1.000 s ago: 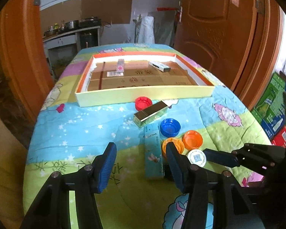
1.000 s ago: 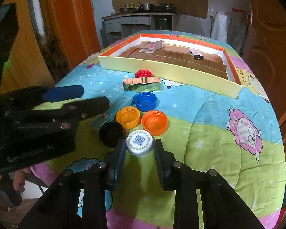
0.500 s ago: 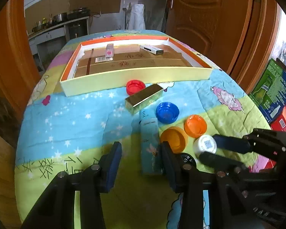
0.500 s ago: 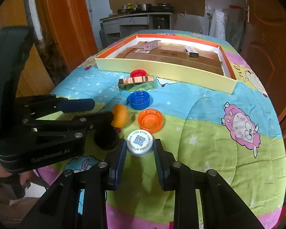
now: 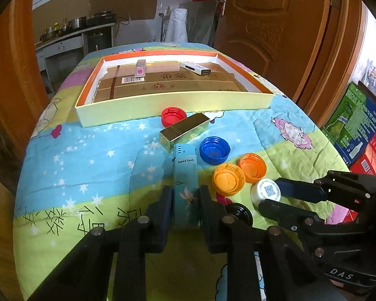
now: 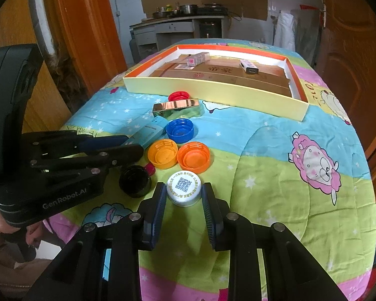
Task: Organize rigid objects
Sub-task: 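Lift the teal box toward the tray while right tool carries the cap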
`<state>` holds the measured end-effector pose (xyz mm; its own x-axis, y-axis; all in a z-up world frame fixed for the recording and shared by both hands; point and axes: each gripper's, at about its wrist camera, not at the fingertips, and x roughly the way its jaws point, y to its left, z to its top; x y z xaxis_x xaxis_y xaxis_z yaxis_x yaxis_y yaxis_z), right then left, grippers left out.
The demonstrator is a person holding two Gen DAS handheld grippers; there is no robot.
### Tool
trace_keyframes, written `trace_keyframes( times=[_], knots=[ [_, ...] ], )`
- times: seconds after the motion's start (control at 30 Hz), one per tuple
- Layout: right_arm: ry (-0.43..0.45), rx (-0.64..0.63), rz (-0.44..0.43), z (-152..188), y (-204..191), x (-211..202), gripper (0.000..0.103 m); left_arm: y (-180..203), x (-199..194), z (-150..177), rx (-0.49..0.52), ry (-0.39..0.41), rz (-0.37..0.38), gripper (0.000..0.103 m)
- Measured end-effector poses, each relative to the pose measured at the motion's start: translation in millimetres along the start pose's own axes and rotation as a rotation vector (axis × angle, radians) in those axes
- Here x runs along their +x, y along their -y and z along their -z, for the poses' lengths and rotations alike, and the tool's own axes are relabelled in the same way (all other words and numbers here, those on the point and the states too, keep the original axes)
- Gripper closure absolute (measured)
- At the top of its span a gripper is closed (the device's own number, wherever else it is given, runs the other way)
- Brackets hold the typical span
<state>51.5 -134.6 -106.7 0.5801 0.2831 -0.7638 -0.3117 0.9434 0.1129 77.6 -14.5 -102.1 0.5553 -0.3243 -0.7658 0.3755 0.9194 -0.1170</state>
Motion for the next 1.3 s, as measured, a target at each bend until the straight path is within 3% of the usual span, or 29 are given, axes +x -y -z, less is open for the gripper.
trace_keyframes(
  times=[0.87,1.3],
  knots=[
    [0.045,0.014,-0.003,-7.8,2.8,-13.7,0.073,-3.0,-27.8,-11.8,-0.044,0.084,0.032,0.081],
    [0.082,0.035,0.009,-21.3,10.5,-18.3,0.073,-8.1,-28.7,-20.7,-0.080,0.099,-0.008,0.081]
  ],
)
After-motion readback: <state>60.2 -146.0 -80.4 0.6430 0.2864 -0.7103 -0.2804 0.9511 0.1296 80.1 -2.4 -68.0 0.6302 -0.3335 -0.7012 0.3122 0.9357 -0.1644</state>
